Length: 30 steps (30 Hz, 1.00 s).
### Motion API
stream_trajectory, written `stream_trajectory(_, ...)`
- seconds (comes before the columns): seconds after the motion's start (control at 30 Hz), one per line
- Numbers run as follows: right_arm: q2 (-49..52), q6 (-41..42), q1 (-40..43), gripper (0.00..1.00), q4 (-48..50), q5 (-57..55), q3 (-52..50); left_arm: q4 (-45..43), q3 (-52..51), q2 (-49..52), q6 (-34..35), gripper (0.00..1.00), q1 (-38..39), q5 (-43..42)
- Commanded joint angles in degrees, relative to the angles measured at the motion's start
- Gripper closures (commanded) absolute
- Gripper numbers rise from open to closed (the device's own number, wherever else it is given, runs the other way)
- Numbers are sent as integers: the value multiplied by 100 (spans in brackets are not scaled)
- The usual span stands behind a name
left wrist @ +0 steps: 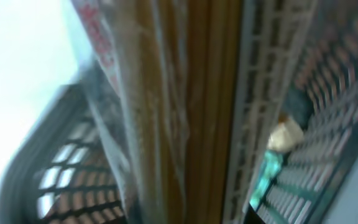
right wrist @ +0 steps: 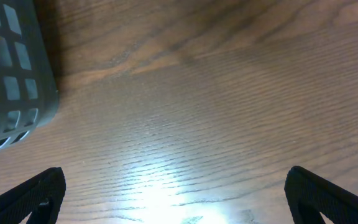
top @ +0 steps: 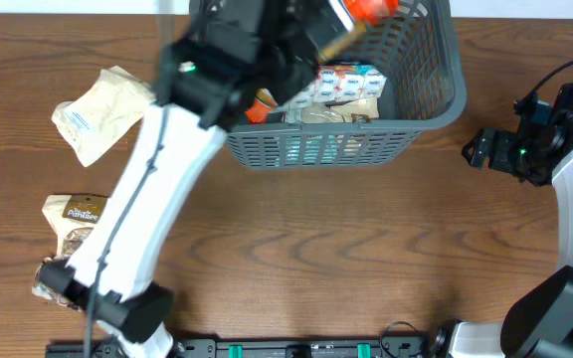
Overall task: Pack container
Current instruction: 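Lift the biscuit tube into the basket and open left gripper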
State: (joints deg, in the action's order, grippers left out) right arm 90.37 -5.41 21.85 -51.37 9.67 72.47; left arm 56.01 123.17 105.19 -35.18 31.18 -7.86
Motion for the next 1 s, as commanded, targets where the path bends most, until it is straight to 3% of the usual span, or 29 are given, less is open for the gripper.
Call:
stream_trajectory(0.0,-101,37,15,1,-7,114,-26,96,280,203,-789,94,20,-76)
stream_trajectory(0.4,-101,22,13,1,-15,136,-26,564,267,1126,-938,93,-2,-70)
stream_trajectory(0.53,-103,22,13,1,-11,138,-26,570,269,1119,-933,73,7,-70)
stream_trajectory(0.6,-103,22,13,1,-17,164,-26,570,269,1119,-911,67,9,-70)
stream_trajectory(0.73,-103,20,15,1,-28,177,-26,619,271,1088,-909,42,9,-59)
stream_trajectory(0.97,-101,17,13,1,-28,177,-26,667,275,831,-782,37,9,278)
